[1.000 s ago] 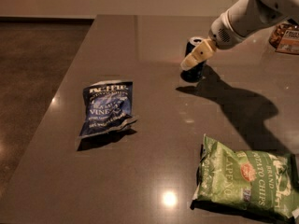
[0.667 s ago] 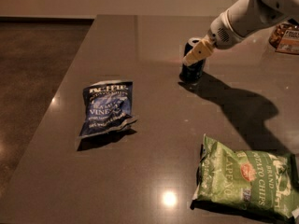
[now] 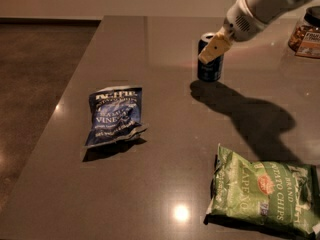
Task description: Knock pepsi can over
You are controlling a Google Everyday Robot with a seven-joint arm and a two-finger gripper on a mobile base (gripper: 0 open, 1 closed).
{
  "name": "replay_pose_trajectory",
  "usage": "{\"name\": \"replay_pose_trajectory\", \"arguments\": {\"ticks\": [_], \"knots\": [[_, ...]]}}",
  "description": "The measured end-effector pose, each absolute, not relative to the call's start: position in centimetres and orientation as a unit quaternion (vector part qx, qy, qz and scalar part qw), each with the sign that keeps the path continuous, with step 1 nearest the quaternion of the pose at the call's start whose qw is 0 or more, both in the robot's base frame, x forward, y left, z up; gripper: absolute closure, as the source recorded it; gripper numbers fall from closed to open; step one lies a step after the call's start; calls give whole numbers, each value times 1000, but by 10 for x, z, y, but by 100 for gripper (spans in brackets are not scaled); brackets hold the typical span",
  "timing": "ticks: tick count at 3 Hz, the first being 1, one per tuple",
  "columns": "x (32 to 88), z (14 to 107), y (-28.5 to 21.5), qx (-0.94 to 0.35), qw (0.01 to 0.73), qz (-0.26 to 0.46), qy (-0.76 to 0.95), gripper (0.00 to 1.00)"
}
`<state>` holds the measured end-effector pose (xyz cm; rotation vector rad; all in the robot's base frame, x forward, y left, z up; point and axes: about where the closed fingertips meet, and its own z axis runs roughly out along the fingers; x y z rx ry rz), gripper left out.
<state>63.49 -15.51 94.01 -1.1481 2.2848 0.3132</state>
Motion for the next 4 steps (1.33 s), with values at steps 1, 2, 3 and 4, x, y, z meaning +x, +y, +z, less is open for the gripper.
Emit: {"name": "replay_pose_trajectory", "arguments": {"ticks": [1,2,3,4], "knots": [[611,946,-155,-479,194,62,854,100],[593,939,-158,-512,132,15,849,100],[582,926,-160,-541,82,-16,837,85],[574,909,-159,-569,39,-38,821,61]]}}
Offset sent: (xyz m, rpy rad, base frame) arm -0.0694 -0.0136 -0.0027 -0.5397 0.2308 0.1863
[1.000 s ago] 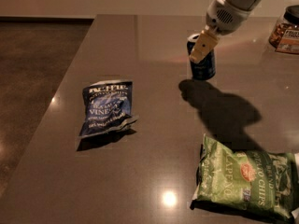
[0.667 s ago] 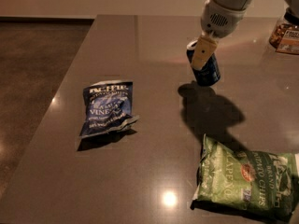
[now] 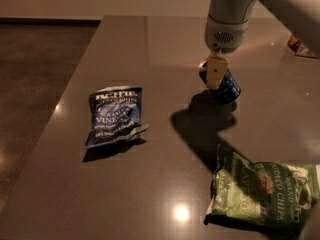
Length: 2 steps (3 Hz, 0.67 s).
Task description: Knock pepsi can over
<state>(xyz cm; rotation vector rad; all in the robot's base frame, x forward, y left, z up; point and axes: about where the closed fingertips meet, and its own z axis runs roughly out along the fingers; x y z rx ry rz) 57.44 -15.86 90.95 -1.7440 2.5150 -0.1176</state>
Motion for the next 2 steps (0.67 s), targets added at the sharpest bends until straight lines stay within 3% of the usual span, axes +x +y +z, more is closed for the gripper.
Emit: {"name": "replay_pose_trajectory", "arguments": {"ticks": [1,2], "knots": [[570,894,-158,-591,7,-54,805,39],[578,891,-154,-596,19,-62,801,7]]}}
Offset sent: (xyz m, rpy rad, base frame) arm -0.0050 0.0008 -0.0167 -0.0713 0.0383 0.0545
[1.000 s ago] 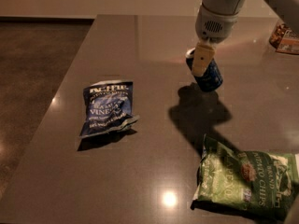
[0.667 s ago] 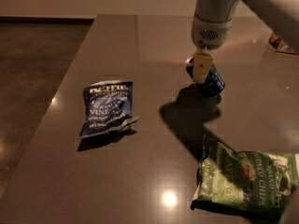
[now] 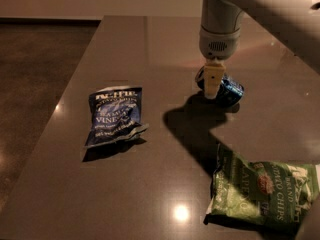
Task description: Knock pepsi can over
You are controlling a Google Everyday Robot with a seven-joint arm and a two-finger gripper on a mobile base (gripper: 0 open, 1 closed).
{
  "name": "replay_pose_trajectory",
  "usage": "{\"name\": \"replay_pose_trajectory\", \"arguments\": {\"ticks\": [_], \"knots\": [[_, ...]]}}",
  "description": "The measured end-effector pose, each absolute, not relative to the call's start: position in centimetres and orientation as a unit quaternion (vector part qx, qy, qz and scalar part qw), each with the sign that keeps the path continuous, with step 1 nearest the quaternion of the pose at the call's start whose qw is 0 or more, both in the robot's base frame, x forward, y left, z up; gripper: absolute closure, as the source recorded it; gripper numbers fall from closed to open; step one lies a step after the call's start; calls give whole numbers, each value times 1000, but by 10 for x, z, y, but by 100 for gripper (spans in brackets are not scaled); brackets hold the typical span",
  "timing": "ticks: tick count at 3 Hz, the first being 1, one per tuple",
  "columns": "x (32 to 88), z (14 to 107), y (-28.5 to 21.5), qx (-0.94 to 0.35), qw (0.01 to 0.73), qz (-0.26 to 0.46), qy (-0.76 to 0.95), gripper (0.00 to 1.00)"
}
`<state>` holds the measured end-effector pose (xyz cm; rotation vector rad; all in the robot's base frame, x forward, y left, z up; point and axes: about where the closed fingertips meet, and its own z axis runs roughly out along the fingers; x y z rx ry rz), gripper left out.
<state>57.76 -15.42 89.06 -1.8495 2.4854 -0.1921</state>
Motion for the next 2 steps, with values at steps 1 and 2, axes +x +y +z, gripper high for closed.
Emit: {"name": "replay_pose_trajectory", "arguments": {"ticks": [1,2], "knots": [[582,891,-152,-596,27,-64,800,0],[582,891,-152,-596,28,-64,800,0]]}}
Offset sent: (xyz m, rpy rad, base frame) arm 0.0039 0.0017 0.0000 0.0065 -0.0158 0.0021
